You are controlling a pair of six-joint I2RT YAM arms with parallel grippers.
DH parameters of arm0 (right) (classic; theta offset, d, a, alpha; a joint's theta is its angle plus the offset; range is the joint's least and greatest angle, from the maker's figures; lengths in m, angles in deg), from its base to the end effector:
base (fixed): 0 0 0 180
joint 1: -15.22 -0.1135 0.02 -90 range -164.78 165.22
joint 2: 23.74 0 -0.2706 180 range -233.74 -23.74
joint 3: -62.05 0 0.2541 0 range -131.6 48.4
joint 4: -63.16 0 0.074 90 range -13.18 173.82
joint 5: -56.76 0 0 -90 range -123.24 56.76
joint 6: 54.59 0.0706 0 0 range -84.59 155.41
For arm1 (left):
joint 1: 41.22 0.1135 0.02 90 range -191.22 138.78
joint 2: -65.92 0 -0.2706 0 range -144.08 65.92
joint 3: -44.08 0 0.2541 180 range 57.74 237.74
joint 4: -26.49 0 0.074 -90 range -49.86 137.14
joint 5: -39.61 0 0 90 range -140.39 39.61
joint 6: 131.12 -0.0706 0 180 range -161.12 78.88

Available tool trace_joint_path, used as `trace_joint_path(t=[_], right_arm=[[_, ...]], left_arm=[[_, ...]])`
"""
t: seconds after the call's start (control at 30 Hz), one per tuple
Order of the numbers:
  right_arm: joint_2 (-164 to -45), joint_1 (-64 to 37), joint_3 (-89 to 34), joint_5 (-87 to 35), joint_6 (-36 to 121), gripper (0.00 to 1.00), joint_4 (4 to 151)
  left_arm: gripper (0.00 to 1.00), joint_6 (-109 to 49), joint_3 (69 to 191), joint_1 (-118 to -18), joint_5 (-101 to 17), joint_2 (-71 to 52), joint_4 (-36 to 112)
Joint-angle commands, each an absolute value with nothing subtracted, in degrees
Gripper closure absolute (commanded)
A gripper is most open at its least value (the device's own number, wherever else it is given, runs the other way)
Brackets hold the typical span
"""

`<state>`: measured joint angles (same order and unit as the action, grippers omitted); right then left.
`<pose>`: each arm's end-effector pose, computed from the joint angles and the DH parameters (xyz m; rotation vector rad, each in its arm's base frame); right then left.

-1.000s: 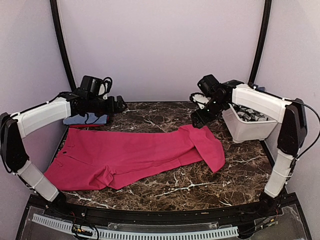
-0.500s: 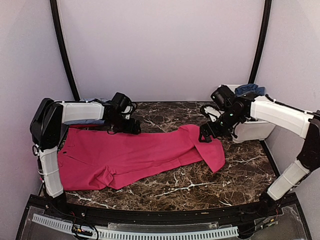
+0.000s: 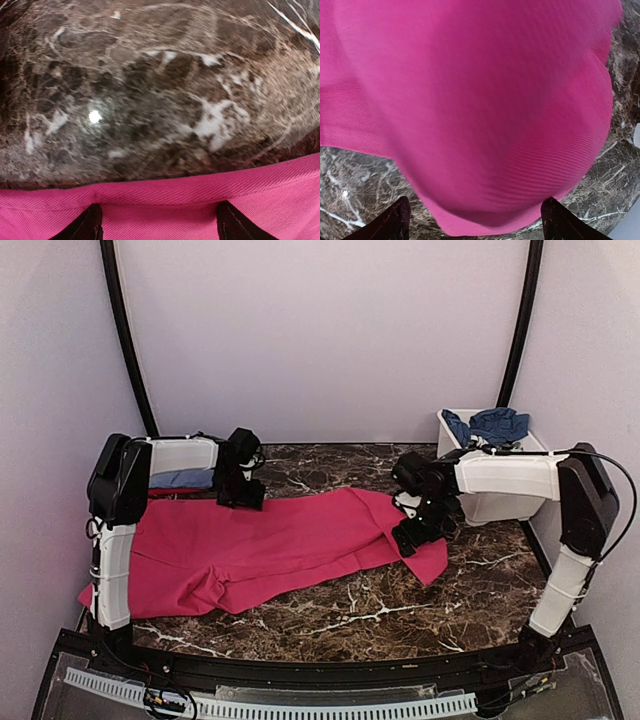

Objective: Fold and stack the mixed laundry pile
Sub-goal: Flatten out the crumpled trousers at the center of the board.

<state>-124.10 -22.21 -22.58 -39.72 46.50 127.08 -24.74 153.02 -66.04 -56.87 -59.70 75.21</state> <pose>0.2742 0.1998 0.1690 -0.6530 2.8568 -0.0422 0.4399 -0.1947 0.1295 0.1654 2.6952 -0.0641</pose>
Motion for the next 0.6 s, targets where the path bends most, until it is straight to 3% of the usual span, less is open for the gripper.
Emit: trace_joint_path(t=[0.0, 0.1, 0.2, 0.37, 0.4, 0.47, 0.5, 0.57], right_arm=[[-127.3, -22.5, -23.9, -50.7, 47.4, 0.23, 127.1], [-129.0, -22.4, -25.7, -55.1, 46.4, 0.62, 127.3], [-128.8, -21.0, -29.2, -54.6, 44.7, 1.0, 127.2], [-124.7, -18.4, -34.7, -47.9, 43.1, 1.0, 126.2], [-122.8, -17.8, -34.5, -45.4, 42.6, 0.92, 125.5], [-120.4, -16.9, -33.1, -40.1, 41.6, 0.58, 124.2], [-119.4, -16.6, -32.3, -38.6, 41.3, 0.46, 123.9], [-118.5, -16.0, -30.9, -35.8, 40.9, 0.35, 123.8]], left_arm=[[0.24, -24.6, 155.2, -60.3, -60.8, -63.6, 81.6], [0.25, -25.1, 156.7, -58.6, -61.1, -62.6, 81.1], [0.19, -27.8, 153.6, -60.3, -60.1, -57.5, 74.4], [0.12, -39.6, 140.6, -71.3, -59.0, -40.9, 56.2], [0.12, -40.2, 138.2, -72.5, -55.3, -38.6, 53.2], [0.15, -41.5, 136.1, -75.3, -48.6, -37.3, 50.8], [0.18, -42.7, 135.7, -77.4, -47.4, -37.3, 50.0], [0.22, -45.5, 134.3, -81.1, -43.7, -38.0, 45.9]])
